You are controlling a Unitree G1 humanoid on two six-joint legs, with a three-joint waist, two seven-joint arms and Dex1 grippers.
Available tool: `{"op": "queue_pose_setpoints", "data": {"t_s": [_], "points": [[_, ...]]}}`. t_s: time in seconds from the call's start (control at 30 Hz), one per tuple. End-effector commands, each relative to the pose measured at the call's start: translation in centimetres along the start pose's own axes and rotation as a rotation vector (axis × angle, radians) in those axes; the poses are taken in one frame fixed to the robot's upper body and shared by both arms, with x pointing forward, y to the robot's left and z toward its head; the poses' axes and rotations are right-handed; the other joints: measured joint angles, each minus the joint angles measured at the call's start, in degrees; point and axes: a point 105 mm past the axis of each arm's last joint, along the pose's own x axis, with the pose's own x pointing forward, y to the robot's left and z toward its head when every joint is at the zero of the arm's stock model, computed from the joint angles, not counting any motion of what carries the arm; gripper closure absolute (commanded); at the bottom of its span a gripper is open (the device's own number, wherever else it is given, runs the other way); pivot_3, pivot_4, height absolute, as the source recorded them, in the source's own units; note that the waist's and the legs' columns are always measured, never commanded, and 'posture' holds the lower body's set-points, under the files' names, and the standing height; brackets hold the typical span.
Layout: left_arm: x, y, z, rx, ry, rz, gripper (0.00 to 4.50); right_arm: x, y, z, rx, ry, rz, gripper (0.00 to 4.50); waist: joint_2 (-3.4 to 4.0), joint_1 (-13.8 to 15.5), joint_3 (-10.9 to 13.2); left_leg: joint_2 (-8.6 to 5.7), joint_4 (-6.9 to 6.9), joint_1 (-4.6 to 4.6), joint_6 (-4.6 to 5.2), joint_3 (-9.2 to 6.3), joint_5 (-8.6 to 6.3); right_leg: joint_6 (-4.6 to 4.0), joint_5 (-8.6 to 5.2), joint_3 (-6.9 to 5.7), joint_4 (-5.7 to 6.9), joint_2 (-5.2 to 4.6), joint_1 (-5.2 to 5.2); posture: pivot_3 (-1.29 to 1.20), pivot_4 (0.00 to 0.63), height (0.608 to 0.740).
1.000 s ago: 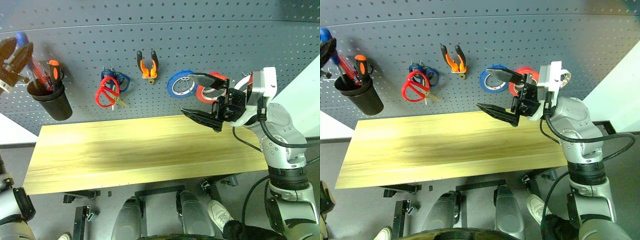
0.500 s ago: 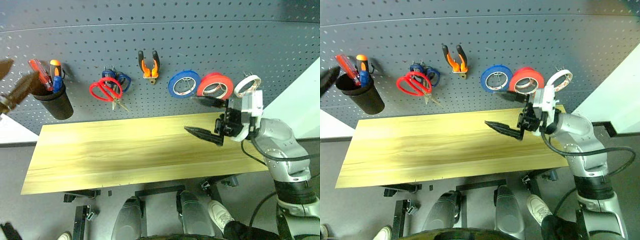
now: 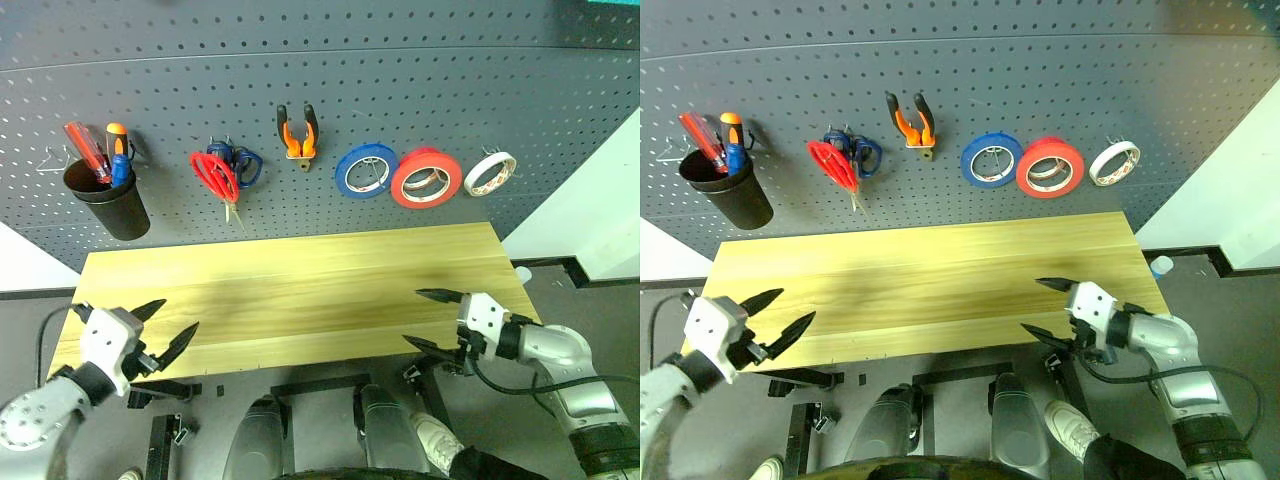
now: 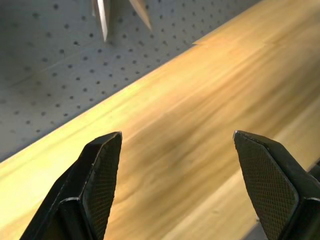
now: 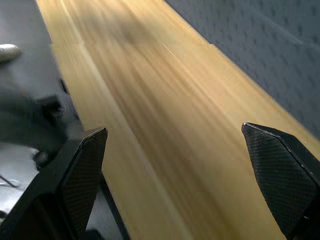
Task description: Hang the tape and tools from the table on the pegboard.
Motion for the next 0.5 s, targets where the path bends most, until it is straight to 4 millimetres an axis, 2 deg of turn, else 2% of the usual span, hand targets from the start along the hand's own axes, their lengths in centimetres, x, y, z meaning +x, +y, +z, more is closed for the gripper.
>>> {"op": "queue_pose_setpoints", "data": {"t_s": [0.03,0.13,0.23,0.33,0.5], "points": [[-0.9,-1.5,-3.9,-0.036,0.050,0.018,0.79,-2.4,-1.0,-2.2,0.009,0.035,-0.122,0.00,0.00,-0.05,-0.21,0.00,-0.02,0.00,0.00,0.00,0.00,0.00,0.00,0.00,-0.02,0.00,0.00,-0.04,0.133,0.730],[-1.7,-2.4,-6.6,-0.055,0.084,0.061,0.79,-3.7,-0.9,-4.1,0.031,0.081,-0.160,0.00,-0.10,-0.29,-0.49,0.00,-0.01,0.00,0.01,0.01,-0.01,0.02,-0.01,0.01,-0.06,0.00,0.00,-0.05,0.126,0.730],[-2.2,-2.9,-8.1,-0.068,0.094,0.094,0.79,-4.7,-0.9,-5.4,0.057,0.114,-0.200,0.00,-0.11,-0.50,-0.89,0.01,0.01,0.03,0.00,0.01,-0.02,0.03,-0.02,0.00,-0.06,-0.01,0.02,-0.05,0.122,0.730],[-2.0,-2.8,-8.2,-0.062,0.076,0.122,0.79,-5.1,-1.1,-6.1,0.071,0.129,-0.224,0.00,-0.03,-0.82,-1.37,0.01,0.03,0.04,-0.02,0.01,-0.03,0.03,-0.02,0.00,-0.13,-0.03,0.08,-0.05,0.111,0.730],[-0.7,-1.8,-6.7,-0.021,0.010,0.153,0.79,-4.8,-1.4,-5.9,0.065,0.119,-0.232,0.00,0.41,-1.32,-1.87,0.03,-0.01,0.09,-0.02,-0.02,-0.04,0.05,-0.01,-0.09,-0.72,-0.03,0.49,-0.04,0.099,0.730]]}}
